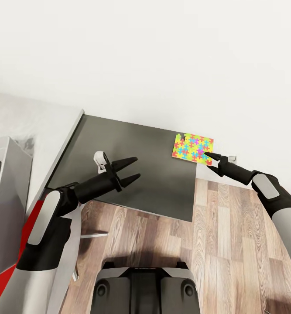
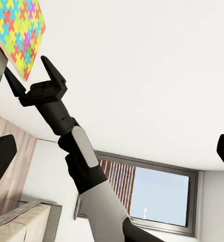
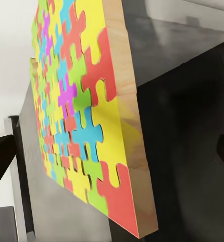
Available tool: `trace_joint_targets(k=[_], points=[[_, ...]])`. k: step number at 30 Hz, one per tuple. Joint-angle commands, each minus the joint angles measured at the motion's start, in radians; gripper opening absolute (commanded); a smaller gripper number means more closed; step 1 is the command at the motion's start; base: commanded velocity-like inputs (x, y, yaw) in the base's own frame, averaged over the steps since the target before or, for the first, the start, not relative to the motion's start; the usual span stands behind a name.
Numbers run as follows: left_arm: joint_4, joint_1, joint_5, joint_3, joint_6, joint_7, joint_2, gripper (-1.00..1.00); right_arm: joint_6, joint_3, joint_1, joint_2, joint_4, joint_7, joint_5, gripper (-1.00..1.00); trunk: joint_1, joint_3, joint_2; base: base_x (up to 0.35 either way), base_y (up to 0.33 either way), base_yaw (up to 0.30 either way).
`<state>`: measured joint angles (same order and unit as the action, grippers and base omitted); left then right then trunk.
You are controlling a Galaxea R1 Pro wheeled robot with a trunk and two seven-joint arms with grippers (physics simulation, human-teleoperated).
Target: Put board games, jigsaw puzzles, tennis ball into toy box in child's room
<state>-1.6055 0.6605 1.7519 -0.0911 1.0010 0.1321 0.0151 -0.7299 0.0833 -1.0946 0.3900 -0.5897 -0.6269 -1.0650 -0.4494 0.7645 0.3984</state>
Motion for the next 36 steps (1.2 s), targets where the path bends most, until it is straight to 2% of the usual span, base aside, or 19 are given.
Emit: trace_joint_targets(k=[1, 14, 27, 28, 36], points=[[-0.001, 0.001, 0.011, -0.001, 0.001, 0.011, 0.0, 1.0, -0.002, 0.004, -0.001, 0.001, 0.001, -0.002, -0.004, 1.0, -0.001, 0.001, 0.002, 0.0, 0.0, 0.13], [-0.001, 0.002, 0.011, -0.001, 0.002, 0.022, 0.0, 1.0, -0.002, 0.004, -0.001, 0.001, 0.002, -0.002, -0.003, 1.0, -0.001, 0.001, 0.002, 0.0, 0.0, 0.196], [-0.001, 0.002, 0.011, -0.001, 0.002, 0.025, 0.0, 1.0, -0.002, 0.004, -0.001, 0.001, 0.002, -0.002, -0.004, 1.0, -0.001, 0.001, 0.002, 0.0, 0.0, 0.051], [-0.001, 0.002, 0.011, -0.001, 0.002, 0.025, 0.0, 1.0, -0.002, 0.004, -0.001, 0.001, 0.001, -0.002, -0.004, -1.0, -0.001, 0.001, 0.002, 0.0, 0.0, 0.01], [-0.001, 0.002, 0.011, -0.001, 0.001, 0.026, 0.0, 1.0, -0.002, 0.004, -0.001, 0.002, 0.001, -0.002, -0.003, -1.0, -0.001, 0.001, 0.002, 0.0, 0.0, 0.004]])
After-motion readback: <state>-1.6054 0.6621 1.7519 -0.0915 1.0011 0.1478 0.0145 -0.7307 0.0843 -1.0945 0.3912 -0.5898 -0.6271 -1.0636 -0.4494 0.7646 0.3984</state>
